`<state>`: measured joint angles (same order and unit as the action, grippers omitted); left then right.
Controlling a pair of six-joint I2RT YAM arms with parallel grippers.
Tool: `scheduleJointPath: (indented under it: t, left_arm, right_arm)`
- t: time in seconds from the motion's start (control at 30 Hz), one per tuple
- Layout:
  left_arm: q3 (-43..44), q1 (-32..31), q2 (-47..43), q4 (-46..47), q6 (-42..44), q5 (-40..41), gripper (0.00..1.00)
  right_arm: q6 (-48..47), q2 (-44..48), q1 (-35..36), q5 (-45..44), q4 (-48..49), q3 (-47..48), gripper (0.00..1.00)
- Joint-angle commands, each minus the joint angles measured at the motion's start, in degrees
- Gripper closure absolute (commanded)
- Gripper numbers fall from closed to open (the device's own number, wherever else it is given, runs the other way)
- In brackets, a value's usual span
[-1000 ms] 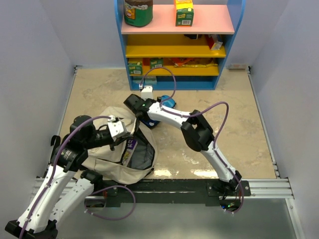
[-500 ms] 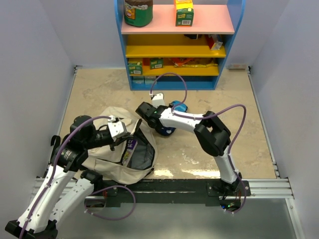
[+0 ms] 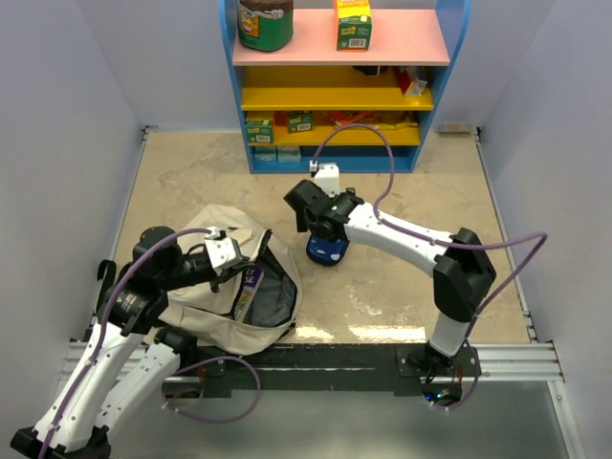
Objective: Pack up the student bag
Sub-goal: Pick up the stationery from the center of the board.
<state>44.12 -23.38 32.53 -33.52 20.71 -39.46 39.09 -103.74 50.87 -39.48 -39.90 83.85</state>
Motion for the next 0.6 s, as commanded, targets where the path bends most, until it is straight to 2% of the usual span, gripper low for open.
scheduleJointPath:
  t: [0.0,0.1,0.13,0.17,0.27,0.57]
  left_arm:
    - [0.09,-0.35,-0.54,6.01,0.21,-3.69,1.0]
    - [0.7,-0.35,-0.19,6.27,-0.06,-3.6,1.0]
    - [0.79,-0.35,0.07,6.18,-0.14,-3.6,1.0]
    - [0.97,-0.27,0.25,6.18,-0.23,-3.6,1.0]
    - [1.76,-0.35,1.13,5.75,-0.14,-3.96,1.0]
    - [1.76,0.0,1.22,7.33,-1.29,-5.01,1.0]
  right_arm:
    - [2.74,7.31,-2.17,1.33,-1.68,-2.98,0.01]
    - [1.87,12.05,-5.85,9.22,5.42,-12.11,0.01]
    - [1.52,15.99,-7.09,11.34,11.71,-15.18,0.01]
    - [1.25,18.2,-8.49,16.32,14.91,-21.13,0.01]
    - [2.04,24.02,-14.56,22.33,25.9,-30.75,0.01]
    - [3.88,19.64,-18.43,29.72,35.67,-33.93,0.01]
